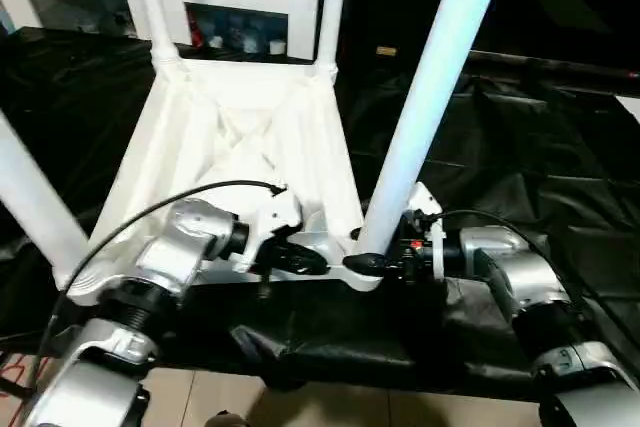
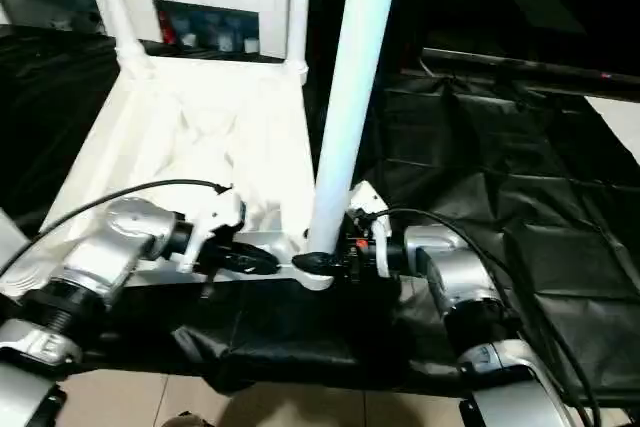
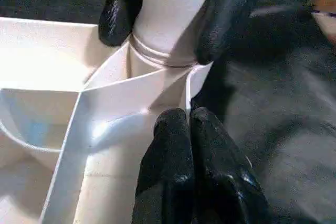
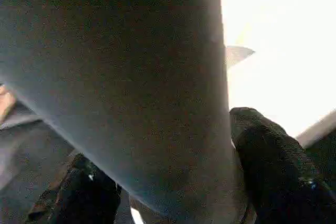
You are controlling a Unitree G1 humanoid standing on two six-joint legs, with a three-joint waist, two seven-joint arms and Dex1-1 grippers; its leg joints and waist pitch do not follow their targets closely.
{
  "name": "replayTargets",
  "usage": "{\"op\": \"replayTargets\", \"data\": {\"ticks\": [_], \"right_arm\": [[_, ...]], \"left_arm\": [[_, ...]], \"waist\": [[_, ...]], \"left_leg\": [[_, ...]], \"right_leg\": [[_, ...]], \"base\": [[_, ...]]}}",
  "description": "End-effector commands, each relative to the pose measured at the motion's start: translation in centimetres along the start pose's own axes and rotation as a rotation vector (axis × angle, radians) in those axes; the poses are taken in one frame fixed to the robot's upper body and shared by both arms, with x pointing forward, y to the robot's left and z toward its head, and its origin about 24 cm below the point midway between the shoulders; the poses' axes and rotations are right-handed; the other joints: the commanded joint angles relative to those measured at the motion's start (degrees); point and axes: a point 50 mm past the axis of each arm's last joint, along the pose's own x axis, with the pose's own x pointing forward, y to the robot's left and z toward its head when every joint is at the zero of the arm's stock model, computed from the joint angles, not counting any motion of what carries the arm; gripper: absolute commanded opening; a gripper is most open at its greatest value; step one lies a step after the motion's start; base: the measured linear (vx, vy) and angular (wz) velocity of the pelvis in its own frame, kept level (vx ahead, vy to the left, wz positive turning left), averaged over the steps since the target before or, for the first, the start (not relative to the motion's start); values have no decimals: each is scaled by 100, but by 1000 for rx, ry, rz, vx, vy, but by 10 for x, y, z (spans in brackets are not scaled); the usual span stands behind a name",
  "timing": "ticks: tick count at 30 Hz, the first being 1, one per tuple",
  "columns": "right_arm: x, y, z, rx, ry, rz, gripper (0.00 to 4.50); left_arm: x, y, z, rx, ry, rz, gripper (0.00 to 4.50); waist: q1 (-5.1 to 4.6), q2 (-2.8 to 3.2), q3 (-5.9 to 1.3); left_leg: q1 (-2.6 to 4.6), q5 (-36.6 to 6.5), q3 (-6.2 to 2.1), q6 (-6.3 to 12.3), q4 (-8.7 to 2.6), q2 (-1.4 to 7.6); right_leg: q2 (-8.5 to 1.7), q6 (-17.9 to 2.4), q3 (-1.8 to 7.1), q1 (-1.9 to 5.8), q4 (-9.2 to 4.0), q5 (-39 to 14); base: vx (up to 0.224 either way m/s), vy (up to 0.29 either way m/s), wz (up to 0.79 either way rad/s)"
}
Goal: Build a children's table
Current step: Rotate leg to tighten
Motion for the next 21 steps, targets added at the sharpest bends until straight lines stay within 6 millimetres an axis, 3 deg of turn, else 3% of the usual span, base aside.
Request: {"op": "replayTargets", "data": {"ticks": [1,5,8,11,13,16,19,21], "right_arm": [[20,4,-9,56,11,-54,273],[35,-6,-13,102,-20,-281,265],[49,-9,-17,144,-4,-451,257],[62,-7,-14,158,-25,-513,257],[68,-2,-10,120,-43,-476,257],[71,-1,-9,108,-48,-459,319],[65,-4,-5,72,-62,-459,319],[51,-9,1,9,-90,-448,336]], "left_arm": [[11,11,18,23,-49,144,0],[24,13,24,-17,-70,243,0],[37,12,27,-64,-79,314,0],[47,10,31,-71,-81,349,0],[50,9,33,-60,-85,342,0],[51,9,34,-49,-84,342,0],[49,8,32,-28,-73,339,0],[47,7,30,-15,-62,335,0]], "waist": [[-43,32,-333],[-148,57,-317],[-289,52,-312],[-365,36,-309],[-361,25,-318],[-369,35,-314],[-370,35,-309],[-359,34,-311]], "left_leg": [[78,-1736,68,-46,-374,12],[64,-1945,30,-170,-390,-5],[52,-2161,-16,-243,-395,-23],[40,-2291,-21,-141,-379,-49],[65,-2294,-7,-58,-358,-47],[46,-2285,-5,-7,-378,-37],[40,-2347,-8,3,-386,-33],[58,-2347,0,12,-383,-26]], "right_leg": [[-214,-1042,180,260,-406,-1773],[-222,-801,156,239,-469,-2400],[-220,-623,110,230,-527,-2897],[-205,-510,87,212,-589,-3119],[-209,-524,105,179,-606,-3044],[-182,-595,107,188,-580,-2825],[-187,-638,106,190,-573,-2793],[-186,-672,115,179,-573,-2718]], "base": [[0,0,0],[0,0,0],[0,0,0],[0,0,0],[0,0,0],[0,0,0],[0,0,0],[0,0,0]]}}
